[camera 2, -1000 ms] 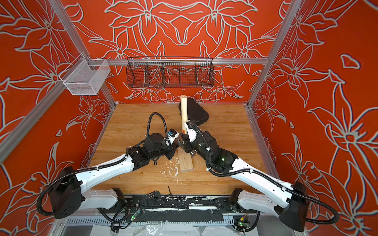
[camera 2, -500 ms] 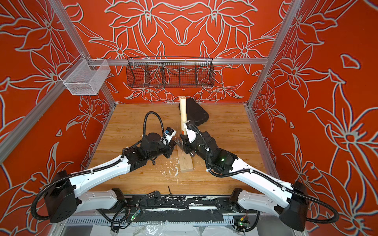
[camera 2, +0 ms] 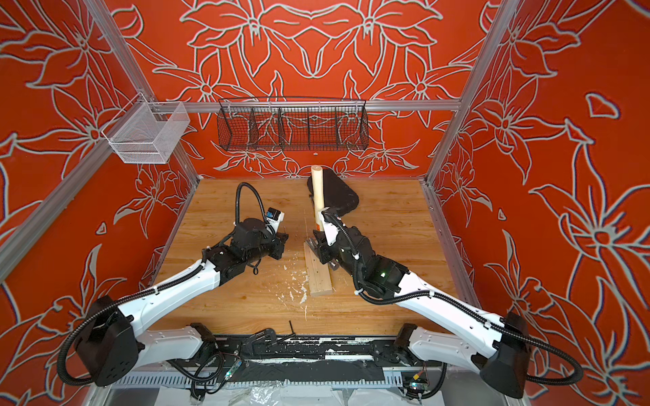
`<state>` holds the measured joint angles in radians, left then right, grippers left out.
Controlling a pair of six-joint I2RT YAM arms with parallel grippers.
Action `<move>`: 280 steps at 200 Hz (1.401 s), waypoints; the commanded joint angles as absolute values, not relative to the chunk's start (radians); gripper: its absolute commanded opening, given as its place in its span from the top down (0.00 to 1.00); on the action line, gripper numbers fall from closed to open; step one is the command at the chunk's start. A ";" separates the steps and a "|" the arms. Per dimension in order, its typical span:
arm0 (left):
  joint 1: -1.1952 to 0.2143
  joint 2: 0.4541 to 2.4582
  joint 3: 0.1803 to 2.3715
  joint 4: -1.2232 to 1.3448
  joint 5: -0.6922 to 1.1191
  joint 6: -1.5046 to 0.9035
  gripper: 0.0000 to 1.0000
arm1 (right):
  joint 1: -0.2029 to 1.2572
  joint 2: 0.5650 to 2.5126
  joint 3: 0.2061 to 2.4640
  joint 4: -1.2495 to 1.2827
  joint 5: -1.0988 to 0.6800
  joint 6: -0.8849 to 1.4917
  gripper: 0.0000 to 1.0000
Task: Use a claw hammer to pull out a nail
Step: Pick up the nail with the hammer, then place the nail at the center of the board.
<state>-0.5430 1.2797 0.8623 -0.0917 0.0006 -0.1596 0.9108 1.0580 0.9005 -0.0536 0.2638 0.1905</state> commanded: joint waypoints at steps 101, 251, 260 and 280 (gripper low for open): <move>-0.368 1.613 1.070 -0.457 -0.058 -0.275 1.00 | 0.767 0.988 0.824 0.014 0.271 0.257 1.00; -0.284 1.790 1.150 -0.627 -0.056 -0.247 0.95 | 0.743 1.019 0.843 0.030 0.161 0.283 1.00; -0.284 1.792 1.153 -0.629 -0.055 -0.247 0.93 | 0.743 1.019 0.842 0.031 0.158 0.287 1.00; -0.284 1.799 1.158 -0.632 -0.048 -0.245 0.91 | 0.743 1.019 0.839 0.035 0.153 0.290 1.00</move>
